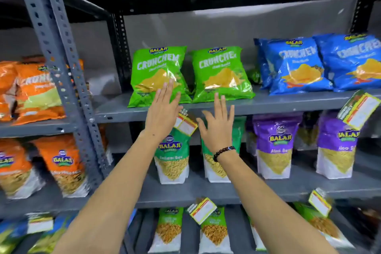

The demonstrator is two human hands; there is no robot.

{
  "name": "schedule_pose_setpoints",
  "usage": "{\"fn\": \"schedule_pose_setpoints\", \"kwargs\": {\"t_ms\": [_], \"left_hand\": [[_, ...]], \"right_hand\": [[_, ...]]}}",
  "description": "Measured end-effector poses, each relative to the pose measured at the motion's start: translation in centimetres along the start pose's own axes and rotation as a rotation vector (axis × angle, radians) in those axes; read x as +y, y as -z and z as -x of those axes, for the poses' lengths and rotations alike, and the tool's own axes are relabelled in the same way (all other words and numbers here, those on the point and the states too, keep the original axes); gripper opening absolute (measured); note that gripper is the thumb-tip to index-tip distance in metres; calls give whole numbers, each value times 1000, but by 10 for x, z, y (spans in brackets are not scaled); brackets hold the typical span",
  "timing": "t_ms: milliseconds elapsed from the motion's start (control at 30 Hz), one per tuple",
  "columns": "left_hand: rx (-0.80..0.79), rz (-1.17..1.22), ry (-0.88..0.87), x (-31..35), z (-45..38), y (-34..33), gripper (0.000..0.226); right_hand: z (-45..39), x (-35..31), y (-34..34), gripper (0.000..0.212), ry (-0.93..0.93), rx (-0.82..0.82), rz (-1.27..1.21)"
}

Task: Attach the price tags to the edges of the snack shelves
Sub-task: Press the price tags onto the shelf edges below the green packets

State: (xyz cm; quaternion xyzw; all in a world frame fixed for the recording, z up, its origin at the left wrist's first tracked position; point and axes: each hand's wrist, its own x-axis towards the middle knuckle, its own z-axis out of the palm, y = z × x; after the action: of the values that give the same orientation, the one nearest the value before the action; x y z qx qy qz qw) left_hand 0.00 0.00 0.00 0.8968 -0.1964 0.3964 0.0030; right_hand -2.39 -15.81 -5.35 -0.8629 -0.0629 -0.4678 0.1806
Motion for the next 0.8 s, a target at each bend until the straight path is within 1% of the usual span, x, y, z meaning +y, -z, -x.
{"fn": "schedule_pose_setpoints", "kwargs": {"t_ms": [33,133,233,333,433,500,600,700,800], "left_hand": [[-30,0,-12,-6,1,-3,44],[-53,30,-66,-17,1,-7,39],[-35,89,-73,-20,-4,-11,34],[-13,177,-50,-16,-11,-9,22],[-11,281,-51,-14,-11,-8,13],[-32,348,-43,-18,-5,-9,13],[-35,484,30,-24,10,-16,12],[-55,526,119,-22,18,-25,10],[-1,526,189,-14,18,-32,10]], "right_hand": [[3,-4,-6,23,-47,-41,10],[3,-9,-20,24,-139,-94,47],[-3,-7,-33,23,-201,-111,25],[-10,-3,-36,16,-248,-91,-52],[-13,4,-31,12,-197,-93,-118],[-15,9,-26,11,-132,-150,-168],[-25,14,-14,11,-74,-231,-195],[-39,16,-4,13,-67,-272,-199],[-48,17,2,13,-103,-289,-223]]}}
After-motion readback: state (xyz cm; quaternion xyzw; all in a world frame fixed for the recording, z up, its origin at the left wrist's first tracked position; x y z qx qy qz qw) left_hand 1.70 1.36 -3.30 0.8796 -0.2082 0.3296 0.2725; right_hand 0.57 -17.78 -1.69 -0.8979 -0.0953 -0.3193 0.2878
